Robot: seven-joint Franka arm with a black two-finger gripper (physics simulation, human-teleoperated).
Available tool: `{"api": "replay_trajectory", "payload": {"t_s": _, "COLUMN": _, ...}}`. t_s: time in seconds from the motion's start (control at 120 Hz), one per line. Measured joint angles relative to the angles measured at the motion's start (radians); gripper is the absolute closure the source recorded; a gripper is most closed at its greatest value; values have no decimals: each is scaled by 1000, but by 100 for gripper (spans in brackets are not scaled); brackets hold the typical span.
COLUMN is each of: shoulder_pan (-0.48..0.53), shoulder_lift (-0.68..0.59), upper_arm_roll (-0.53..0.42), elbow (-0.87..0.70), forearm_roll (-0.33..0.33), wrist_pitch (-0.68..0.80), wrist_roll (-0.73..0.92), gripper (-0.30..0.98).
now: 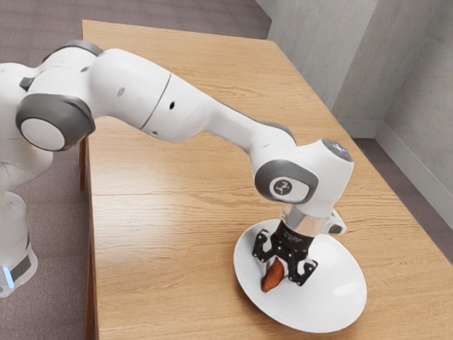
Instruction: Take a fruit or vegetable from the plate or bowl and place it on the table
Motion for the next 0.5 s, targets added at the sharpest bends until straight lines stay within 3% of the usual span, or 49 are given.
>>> {"api": "replay_trajectory", "payload": {"t_s": 0.333, "shoulder_pan": 14, "shoulder_lift": -64, "upper_arm_roll": 112, "elbow": 54, "forearm_roll": 9, "wrist_pitch": -24, "wrist_roll": 32, "gripper": 52}}
{"api": "replay_trajectory", "payload": {"t_s": 0.5, "shoulder_pan": 173, "shoulder_lift": -60, "upper_arm_roll": 134, "elbow": 141, "forearm_roll": 11, "wrist_pitch": -66, "wrist_roll": 81, "gripper": 52}}
